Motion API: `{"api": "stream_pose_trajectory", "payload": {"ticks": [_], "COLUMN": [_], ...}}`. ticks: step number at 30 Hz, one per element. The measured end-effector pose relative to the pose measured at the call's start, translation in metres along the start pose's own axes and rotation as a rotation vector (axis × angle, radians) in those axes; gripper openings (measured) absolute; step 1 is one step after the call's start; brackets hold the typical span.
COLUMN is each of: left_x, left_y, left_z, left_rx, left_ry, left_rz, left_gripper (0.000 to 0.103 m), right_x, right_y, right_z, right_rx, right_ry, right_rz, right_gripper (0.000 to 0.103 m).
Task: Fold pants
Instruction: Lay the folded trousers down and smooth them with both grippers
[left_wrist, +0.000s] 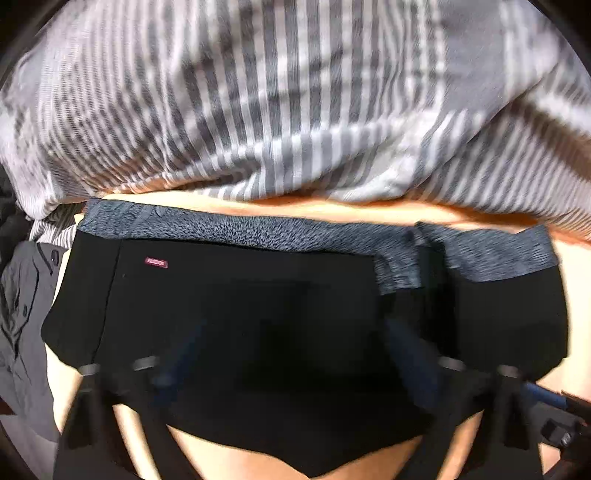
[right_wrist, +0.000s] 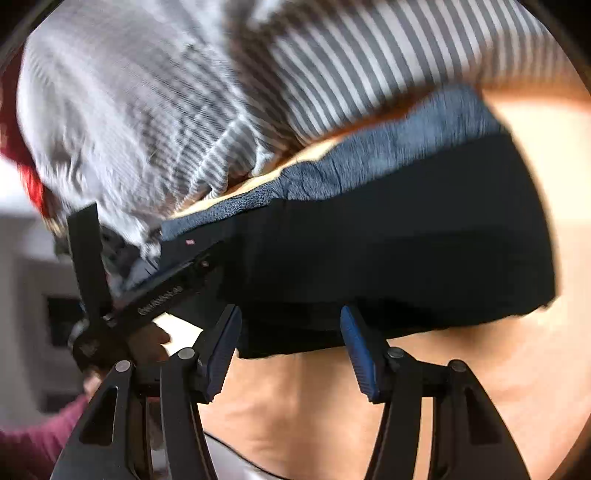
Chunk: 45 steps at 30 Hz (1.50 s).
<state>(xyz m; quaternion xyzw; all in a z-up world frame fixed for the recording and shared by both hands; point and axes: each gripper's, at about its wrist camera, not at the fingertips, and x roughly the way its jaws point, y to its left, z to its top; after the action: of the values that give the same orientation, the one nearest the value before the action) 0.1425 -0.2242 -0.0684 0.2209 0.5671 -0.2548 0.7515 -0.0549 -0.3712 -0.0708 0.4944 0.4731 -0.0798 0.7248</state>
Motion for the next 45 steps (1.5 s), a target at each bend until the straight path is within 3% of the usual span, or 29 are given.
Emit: {"api": "stream_pose_trajectory", "payload": {"ticks": [4, 9, 12, 13, 16, 21, 24, 27, 29, 31, 36, 42, 44, 45], "left_x": [0.031, 0.051, 0.059, 0.06, 0.062, 0.064, 0.058, 0.04, 0.024, 0.013, 0.005, 0.016, 0.023, 0.025], "left_y": [-0.003, -0.02, -0.019, -0.018, -0.014, -0.004, 0.004, 0.025, 0.041, 0.049, 0.035, 0.003, 0.002, -0.001], "left_z": [0.005, -0.001, -0.003, -0.003, -0.004, -0.006, -0.006, -0.007, -0.01, -0.013, -0.01, -0.009, -0.003, -0.003], "left_rx": [0.043, 0.132, 0.134, 0.134, 0.132, 0.14, 0.135, 0.084, 0.053, 0.044, 0.063, 0.109, 0.125, 0.133], "left_ry": [0.058, 0.06, 0.055, 0.053, 0.057, 0.047, 0.058, 0.059, 0.044, 0.054, 0.081, 0.114, 0.129, 0.142], "left_rz": [0.001, 0.043, 0.06, 0.06, 0.051, 0.044, 0.03, -0.047, -0.134, -0.23, -0.481, -0.55, -0.544, -0.547], "left_gripper": [0.077, 0.078, 0.078, 0.078, 0.078, 0.079, 0.079, 0.079, 0.079, 0.079, 0.079, 0.075, 0.052, 0.049], "right_x": [0.017, 0.032, 0.033, 0.033, 0.04, 0.017, 0.023, 0.042, 0.037, 0.026, -0.007, -0.022, -0.027, -0.029], "right_y": [-0.006, -0.023, -0.036, -0.042, -0.054, -0.035, -0.035, -0.043, -0.039, -0.027, -0.016, -0.027, -0.032, -0.032], "right_z": [-0.009, -0.016, -0.016, -0.016, -0.015, -0.02, -0.028, -0.033, -0.037, -0.04, -0.051, -0.049, -0.056, -0.057], "right_rx": [0.076, 0.245, 0.356, 0.4, 0.49, 0.357, 0.325, 0.338, 0.321, 0.242, 0.109, 0.137, 0.15, 0.149], "right_ry": [0.004, -0.031, -0.06, -0.068, -0.062, -0.056, -0.006, 0.069, 0.072, 0.071, 0.093, 0.078, 0.07, 0.065], "right_rz": [0.088, 0.182, 0.233, 0.251, 0.251, 0.261, 0.179, 0.143, 0.161, 0.164, 0.109, 0.091, 0.084, 0.073], "right_gripper": [0.059, 0.056, 0.055, 0.048, 0.005, 0.005, 0.005, 0.01, 0.01, 0.018, 0.023, 0.023, 0.023, 0.023]}}
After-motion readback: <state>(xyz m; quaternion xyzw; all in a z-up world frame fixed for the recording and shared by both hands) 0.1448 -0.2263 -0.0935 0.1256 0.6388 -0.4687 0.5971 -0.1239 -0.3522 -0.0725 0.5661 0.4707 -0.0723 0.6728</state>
